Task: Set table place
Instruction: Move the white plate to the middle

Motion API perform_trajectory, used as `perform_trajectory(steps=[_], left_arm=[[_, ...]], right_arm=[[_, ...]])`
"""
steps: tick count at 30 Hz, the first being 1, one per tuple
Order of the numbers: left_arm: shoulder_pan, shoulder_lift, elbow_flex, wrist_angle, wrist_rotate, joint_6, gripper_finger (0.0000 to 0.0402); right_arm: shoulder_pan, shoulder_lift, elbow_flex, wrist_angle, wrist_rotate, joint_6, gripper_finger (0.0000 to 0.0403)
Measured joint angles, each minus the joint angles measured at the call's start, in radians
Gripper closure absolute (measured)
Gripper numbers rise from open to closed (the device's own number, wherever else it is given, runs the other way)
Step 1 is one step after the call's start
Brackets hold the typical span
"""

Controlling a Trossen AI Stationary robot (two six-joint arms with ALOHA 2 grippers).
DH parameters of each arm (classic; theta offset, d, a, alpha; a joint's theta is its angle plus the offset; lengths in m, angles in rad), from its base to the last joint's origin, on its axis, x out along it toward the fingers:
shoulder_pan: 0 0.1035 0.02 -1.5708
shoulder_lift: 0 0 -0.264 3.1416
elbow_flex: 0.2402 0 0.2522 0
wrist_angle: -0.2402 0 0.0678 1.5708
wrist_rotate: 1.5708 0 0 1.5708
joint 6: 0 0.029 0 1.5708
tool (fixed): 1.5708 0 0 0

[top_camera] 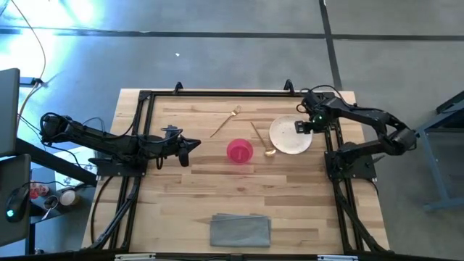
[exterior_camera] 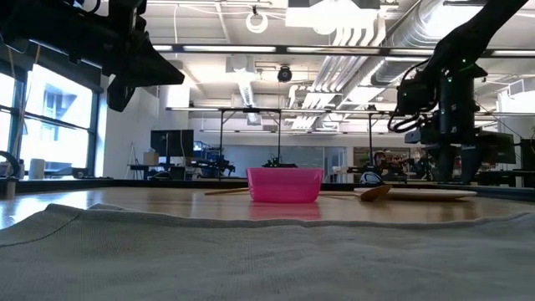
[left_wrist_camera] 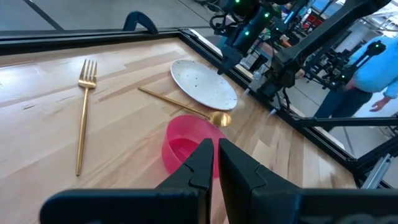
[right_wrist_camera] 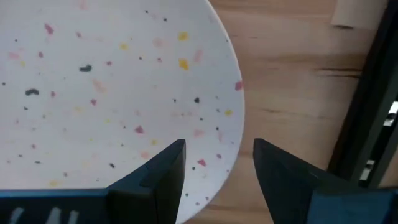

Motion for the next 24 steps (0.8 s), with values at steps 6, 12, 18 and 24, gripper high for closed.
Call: perform_trajectory(steps=[6, 12, 18, 24], left_arm=[[0.0, 0.0, 0.0, 0.0, -0.001, 0.001, 0.0387], [0.0, 0.0, 0.0, 0.0, -0.002, 0.001, 0.0387], [0.0, 0.0, 0.0, -0.005, -0.003, 0.001, 0.0387], [0.0, 0.0, 0.0, -0.008, -0.003, 0.001, 0.0387]], right_arm=[[-0.008, 0.0, -0.099, 0.103, -0.043, 0.049, 0.0222], [-0.006, -0.006, -0.149, 0.183, -0.07, 0.111, 0.0233], [-0.005, 0.0, -0.123, 0.2, -0.061, 0.084, 0.0321], [-0.004, 0.002, -0.118, 0.323, -0.103, 0.079, 0.0396]])
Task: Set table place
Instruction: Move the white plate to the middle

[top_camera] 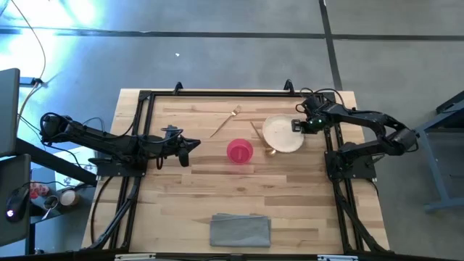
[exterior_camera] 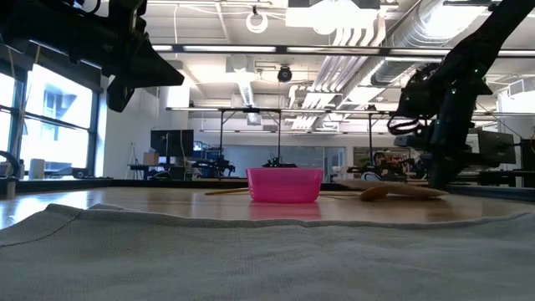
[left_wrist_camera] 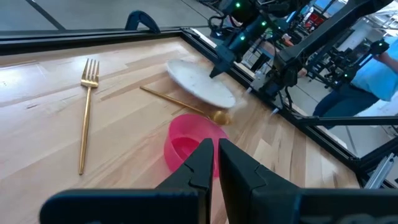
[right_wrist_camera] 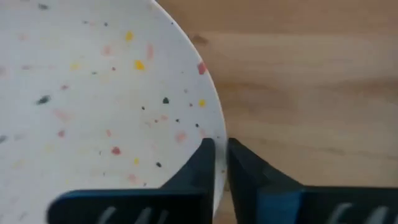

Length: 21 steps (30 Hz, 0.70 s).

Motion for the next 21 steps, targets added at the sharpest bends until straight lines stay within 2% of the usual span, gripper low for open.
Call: perform_trajectory(steps=[21], left_arm=[[0.0, 0.0, 0.0, -0.007, -0.007, -0.001, 0.0387]], right_arm=[[0.0, -0.033, 0.001, 0.026, -0.046, 0.036, 0.0403]])
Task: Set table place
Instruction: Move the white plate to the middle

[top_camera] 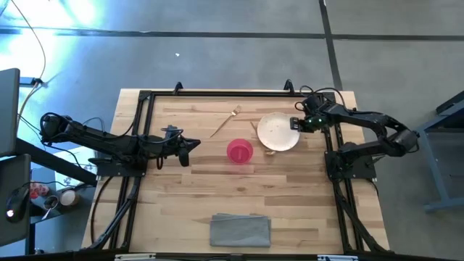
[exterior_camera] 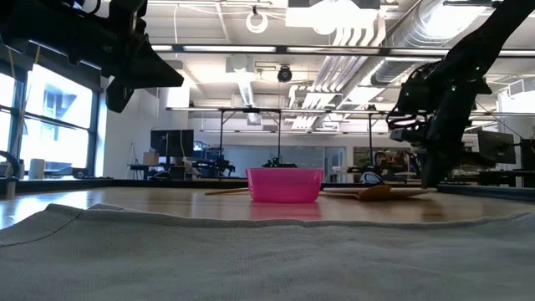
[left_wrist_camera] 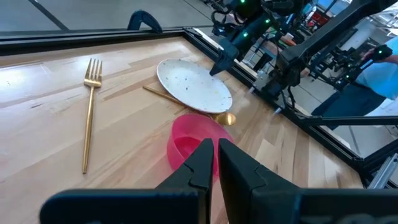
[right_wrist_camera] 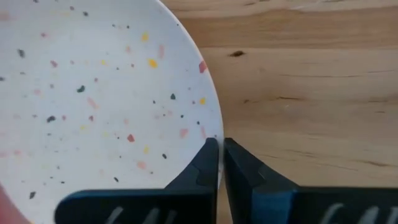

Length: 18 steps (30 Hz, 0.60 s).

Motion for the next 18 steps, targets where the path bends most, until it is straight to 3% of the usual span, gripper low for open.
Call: perform_trajectory(steps=[11, 18], left_arm=[[0.0, 0.0, 0.0, -0.005, 0.0, 0.0, 0.0387], [0.0, 0.0, 0.0, -0.007, 0.0, 0.0, 0.0387]], right_arm=[[-0.003, -0.211, 0.0, -0.013, -0.03, 0.044, 0.0402], [0.013, -0.272, 0.0, -0.034, -0.062, 0.069, 0.0402]])
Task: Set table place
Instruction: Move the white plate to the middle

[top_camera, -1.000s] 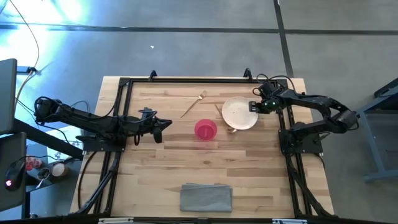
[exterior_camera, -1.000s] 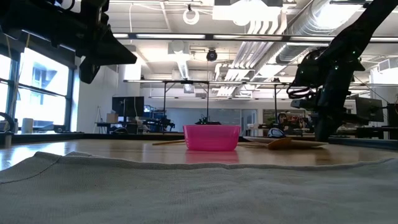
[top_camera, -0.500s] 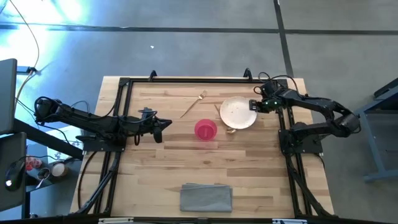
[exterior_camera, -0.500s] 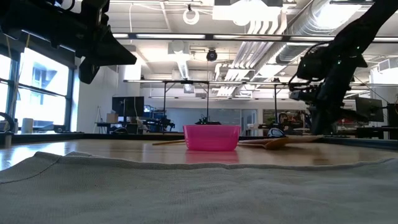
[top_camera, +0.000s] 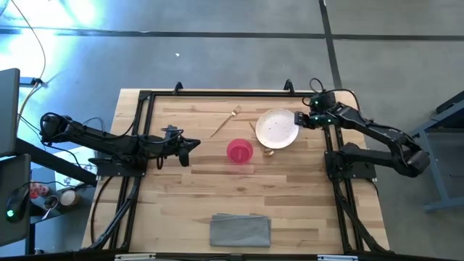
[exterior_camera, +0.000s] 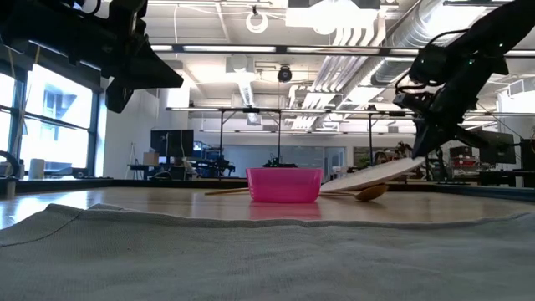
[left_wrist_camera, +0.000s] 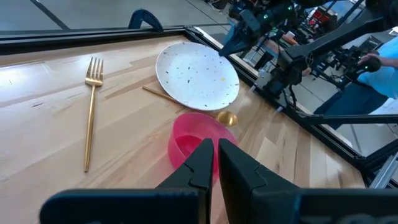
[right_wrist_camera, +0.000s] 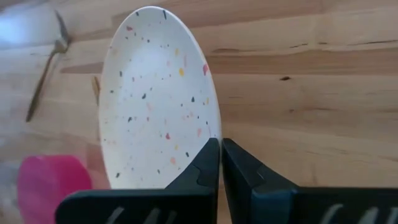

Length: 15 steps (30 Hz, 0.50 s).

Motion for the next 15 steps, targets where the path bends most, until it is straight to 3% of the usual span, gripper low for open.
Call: perform_trajectory(steps=[15], left_arm=[[0.0, 0.0, 0.0, 0.0, 0.0, 0.002, 0.0387]], right_arm=[[0.043, -0.035, 0.0, 0.098, 0.028, 0.021, 0.0402]])
